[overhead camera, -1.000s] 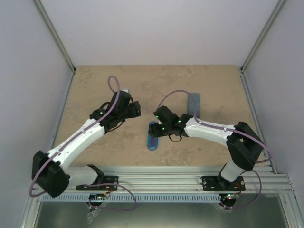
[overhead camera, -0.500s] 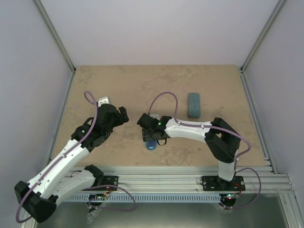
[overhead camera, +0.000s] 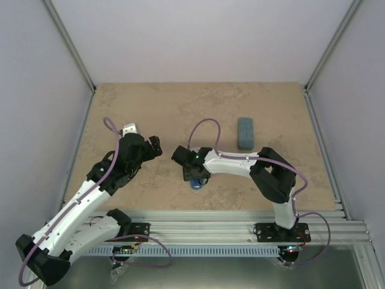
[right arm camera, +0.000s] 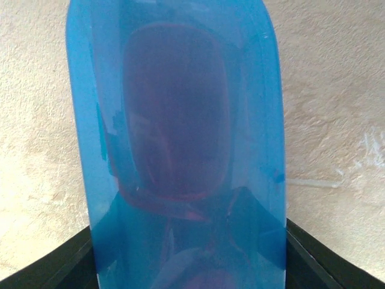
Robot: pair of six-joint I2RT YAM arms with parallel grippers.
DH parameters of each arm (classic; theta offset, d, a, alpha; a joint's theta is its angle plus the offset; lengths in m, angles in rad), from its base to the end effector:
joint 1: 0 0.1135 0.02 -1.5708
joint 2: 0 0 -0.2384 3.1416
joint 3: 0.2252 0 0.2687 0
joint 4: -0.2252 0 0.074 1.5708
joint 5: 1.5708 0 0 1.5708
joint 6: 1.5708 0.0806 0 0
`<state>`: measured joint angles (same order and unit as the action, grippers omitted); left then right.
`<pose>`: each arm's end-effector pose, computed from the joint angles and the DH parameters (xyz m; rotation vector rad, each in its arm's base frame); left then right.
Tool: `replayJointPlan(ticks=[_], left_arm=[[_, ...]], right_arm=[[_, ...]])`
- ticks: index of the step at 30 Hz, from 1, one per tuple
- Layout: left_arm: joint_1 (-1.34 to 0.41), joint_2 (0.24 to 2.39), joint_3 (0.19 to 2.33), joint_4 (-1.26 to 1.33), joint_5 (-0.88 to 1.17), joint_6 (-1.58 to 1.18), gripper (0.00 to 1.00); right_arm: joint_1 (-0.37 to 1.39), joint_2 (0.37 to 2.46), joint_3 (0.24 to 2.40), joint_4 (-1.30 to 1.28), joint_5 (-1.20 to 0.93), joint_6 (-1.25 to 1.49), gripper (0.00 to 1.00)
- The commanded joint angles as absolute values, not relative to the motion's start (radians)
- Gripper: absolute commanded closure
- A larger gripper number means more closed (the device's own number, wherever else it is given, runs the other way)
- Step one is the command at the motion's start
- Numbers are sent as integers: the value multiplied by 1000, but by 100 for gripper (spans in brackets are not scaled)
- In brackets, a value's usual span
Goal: Organize the sunglasses
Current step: Pick up the sunglasses case from the center of the board, then place the sunglasses case at the center of the board.
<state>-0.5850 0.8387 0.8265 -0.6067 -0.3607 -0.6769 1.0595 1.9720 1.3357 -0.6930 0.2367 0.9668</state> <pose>0.2199 -0.1116 0.2609 -0.3012 2.1428 -0.3379 0.2102 0.3360 0.0777 -0.0897 2.8109 0.1126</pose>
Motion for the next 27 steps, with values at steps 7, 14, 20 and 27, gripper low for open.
replayJointPlan(ticks=[7,14,20,27], left_arm=[[-581,885,884,-597,-284,-651,1],[-582,884,893,-561,-250,-608,1],[-581,870,906,-543,-226,-582,0],[-581,837,920,-561,-221,-580,1]], right_arm=[[869,1862,1268,-588,262,890,42],[684,1894,1278,-469,229,708,41],[608,1966,1315,-447,209,621,41],[594,1971,1318,-449,191,583,21]])
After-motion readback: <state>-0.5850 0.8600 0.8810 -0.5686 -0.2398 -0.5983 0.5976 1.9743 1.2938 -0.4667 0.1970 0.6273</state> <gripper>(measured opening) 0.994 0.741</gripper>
